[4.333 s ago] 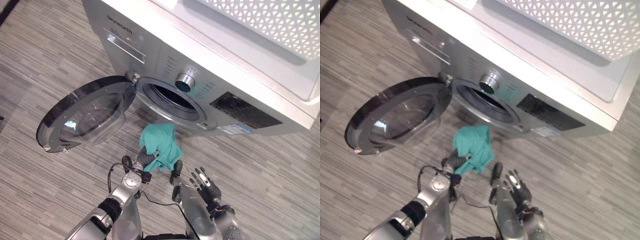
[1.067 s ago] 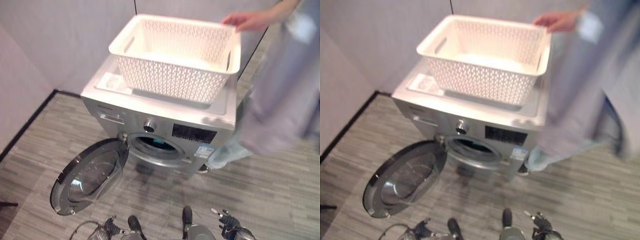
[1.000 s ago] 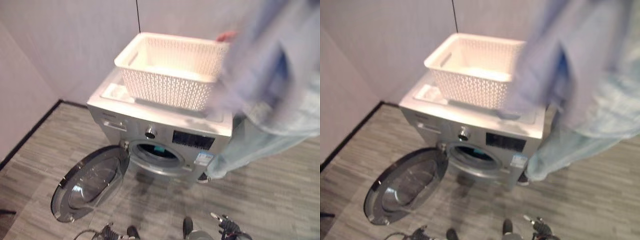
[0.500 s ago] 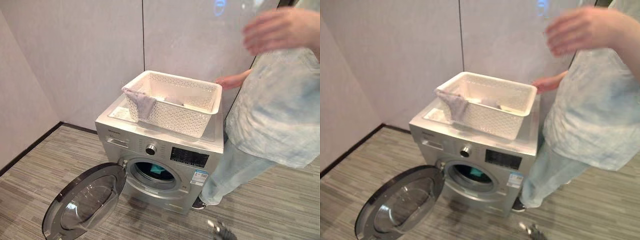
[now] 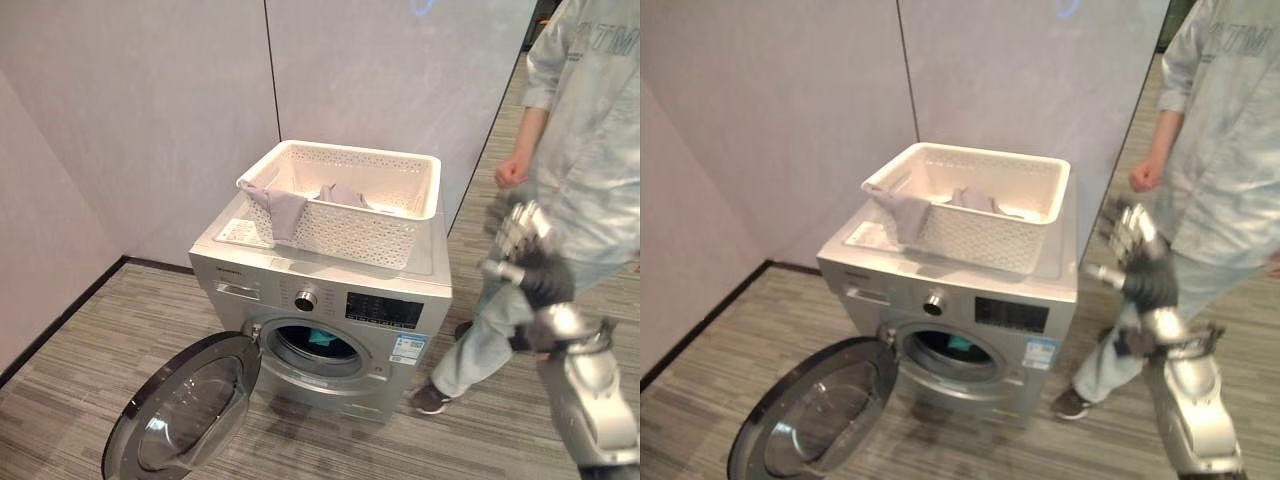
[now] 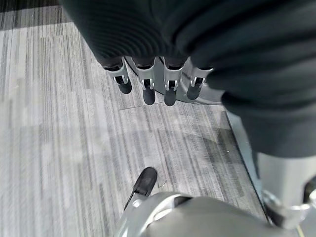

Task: Grab the laundry basket,head to the washer,open it,put in the laundry and shut it.

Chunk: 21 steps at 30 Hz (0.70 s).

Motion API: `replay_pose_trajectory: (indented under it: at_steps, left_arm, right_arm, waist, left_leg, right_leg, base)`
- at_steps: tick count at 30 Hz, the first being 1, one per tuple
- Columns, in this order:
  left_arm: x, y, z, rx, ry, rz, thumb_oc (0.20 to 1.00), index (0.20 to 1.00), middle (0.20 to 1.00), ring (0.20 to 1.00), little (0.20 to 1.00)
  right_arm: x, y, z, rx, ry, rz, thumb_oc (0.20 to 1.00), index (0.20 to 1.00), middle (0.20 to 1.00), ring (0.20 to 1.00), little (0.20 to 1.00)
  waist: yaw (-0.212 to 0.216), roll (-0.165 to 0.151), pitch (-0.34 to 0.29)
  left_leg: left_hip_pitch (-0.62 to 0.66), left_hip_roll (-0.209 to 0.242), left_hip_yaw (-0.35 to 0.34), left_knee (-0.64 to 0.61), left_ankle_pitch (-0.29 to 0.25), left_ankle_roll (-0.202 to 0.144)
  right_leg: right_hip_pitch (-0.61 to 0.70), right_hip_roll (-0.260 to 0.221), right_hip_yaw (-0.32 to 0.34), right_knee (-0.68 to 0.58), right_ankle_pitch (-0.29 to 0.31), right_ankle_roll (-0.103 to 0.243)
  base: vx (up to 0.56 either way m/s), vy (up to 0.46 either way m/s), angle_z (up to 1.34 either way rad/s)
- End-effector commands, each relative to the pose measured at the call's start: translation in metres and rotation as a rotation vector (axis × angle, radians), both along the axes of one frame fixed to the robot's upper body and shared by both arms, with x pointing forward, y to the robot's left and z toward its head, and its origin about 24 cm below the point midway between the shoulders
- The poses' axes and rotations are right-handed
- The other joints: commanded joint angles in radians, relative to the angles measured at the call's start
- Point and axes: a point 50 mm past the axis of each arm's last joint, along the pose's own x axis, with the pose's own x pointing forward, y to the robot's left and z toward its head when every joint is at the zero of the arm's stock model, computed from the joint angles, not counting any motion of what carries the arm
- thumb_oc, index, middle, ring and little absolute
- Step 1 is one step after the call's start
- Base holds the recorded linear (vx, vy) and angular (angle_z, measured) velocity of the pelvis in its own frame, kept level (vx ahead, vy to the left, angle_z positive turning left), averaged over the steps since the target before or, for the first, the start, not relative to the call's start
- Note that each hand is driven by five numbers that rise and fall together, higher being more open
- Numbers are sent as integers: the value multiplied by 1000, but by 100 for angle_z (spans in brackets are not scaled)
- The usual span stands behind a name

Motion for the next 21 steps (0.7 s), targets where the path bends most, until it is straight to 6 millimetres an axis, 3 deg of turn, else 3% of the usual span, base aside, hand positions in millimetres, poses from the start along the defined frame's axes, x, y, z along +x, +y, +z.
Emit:
replay_pose_trajectory:
  at_steps: [1, 3, 4, 5, 7, 8, 10, 12, 14, 15, 16, 18, 19, 21]
  left_arm:
    - [25, 5, 6, 18, -37, -180, 1000, 1000, 1000, 1000, 1000]
    - [36, 3, 8, 11, -60, -228, 1000, 1000, 1000, 1000, 1000]
    - [37, 2, 8, 9, -62, -227, 1000, 1000, 1000, 1000, 1000]
    - [40, 2, 9, 3, -64, -247, 1000, 1000, 1000, 1000, 1000]
    - [40, 2, 8, 1, -60, -247, 1000, 1000, 1000, 1000, 1000]
    - [40, 7, 9, 6, -52, -243, 1000, 1000, 1000, 1000, 1000]
    - [41, 7, 9, 0, -52, -230, 1000, 1000, 1000, 1000, 1000]
    - [39, 11, 10, 4, -46, -211, 1000, 1000, 1000, 1000, 1000]
    - [40, 16, 11, 19, -45, -198, 1000, 1000, 1000, 1000, 1000]
    - [36, 23, 12, 45, -27, -158, 1000, 1000, 1000, 1000, 1000]
    - [36, 23, 11, 42, -27, -156, 1000, 1000, 1000, 1000, 1000]
    - [32, 29, 12, 56, -8, -134, 1000, 1000, 1000, 1000, 1000]
    - [32, 29, 12, 56, -8, -134, 1000, 1000, 1000, 1000, 1000]
    - [17, 31, 9, 37, 36, -67, 1000, 1000, 1000, 1000, 1000]
  right_arm:
    - [-10, -27, 35, 105, -225, -118, 1000, 1000, 1000, 1000, 1000]
    - [-3, -30, 56, -12, -247, -170, 1000, 1000, 1000, 1000, 1000]
    - [-3, -29, 57, -14, -249, -170, 1000, 1000, 1000, 1000, 1000]
    - [6, -32, 74, -158, -238, -229, 1000, 1000, 1000, 1000, 1000]
    - [14, -35, 81, -205, -225, -259, 1000, 1000, 1000, 1000, 1000]
    - [27, -46, 91, -315, -161, -337, 1000, 1000, 1000, 1000, 1000]
    - [35, -50, 99, -387, -135, -379, 1000, 1000, 1000, 1000, 1000]
    - [49, -57, 111, -574, -57, -487, 1000, 1000, 1000, 1000, 1000]
    - [61, -67, 117, -733, 28, -593, 1000, 1000, 1000, 1000, 1000]
    - [71, -93, 116, -917, 185, -753, 1000, 1000, 1000, 1000, 1000]
    - [72, -92, 117, -920, 183, -752, 1000, 1000, 1000, 1000, 1000]
    - [63, -124, 111, -1125, 363, -880, 1000, 1000, 1000, 1000, 1000]
    - [63, -124, 111, -1125, 363, -880, 1000, 1000, 1000, 1000, 1000]
    - [51, -141, 102, -1195, 494, -878, 1000, 1000, 1000, 1000, 1000]
  waist:
    - [41, -32, 12]
    - [47, -44, 23]
    - [47, -40, 21]
    - [57, -50, 32]
    - [65, -51, 30]
    - [81, -67, 28]
    - [79, -64, 27]
    - [81, -76, 29]
    - [73, -93, 32]
    - [56, -117, 38]
    - [53, -114, 38]
    - [40, -142, 24]
    - [37, -142, 25]
    - [19, -138, 5]
  left_leg:
    - [-1, -51, -101, 56, -104, 92]
    - [6, -62, -141, 64, -112, 111]
    - [-1, -59, -140, 65, -108, 111]
    - [11, -57, -173, 73, -118, 118]
    - [11, -50, -188, 72, -115, 114]
    - [13, -53, -229, 64, -115, 102]
    - [4, -47, -250, 67, -112, 92]
    - [-4, -39, -289, 80, -126, 70]
    - [-8, -38, -329, 85, -142, 50]
    - [4, -28, -380, 86, -161, 23]
    - [4, -27, -382, 88, -163, 23]
    - [14, -30, -426, 80, -174, 2]
    - [15, -30, -430, 81, -174, 2]
    - [20, 14, -471, 60, -151, -26]
  right_leg:
    - [-83, -28, -16, 417, -76, 28]
    - [-123, -30, 10, 535, -33, 35]
    - [-129, -26, 10, 532, -27, 31]
    - [-168, -22, 28, 629, -27, 37]
    - [-187, -29, 20, 629, -25, 31]
    - [-201, -27, 27, 563, -60, 16]
    - [-200, -17, 26, 502, -75, 5]
    - [-204, -21, 57, 308, -72, 9]
    - [-211, -33, 120, 125, -15, 36]
    - [-240, -53, 223, 5, 71, 73]
    - [-237, -53, 221, 2, 72, 73]
    - [-199, -64, 244, -19, 80, 82]
    - [-195, -65, 241, -20, 79, 82]
    - [-194, -32, 233, 19, 55, 74]
  base:
    - [134, 218, 53]
    - [52, 124, 122]
    - [85, 78, 113]
    - [48, 34, 66]
    - [110, -5, 20]
    - [116, -46, 26]
    - [92, -74, 45]
    - [140, -178, 64]
    - [218, -217, 73]
    - [220, -168, 102]
    - [299, -190, 131]
    - [169, -100, 138]
    - [163, -200, 148]
    - [169, -243, 127]
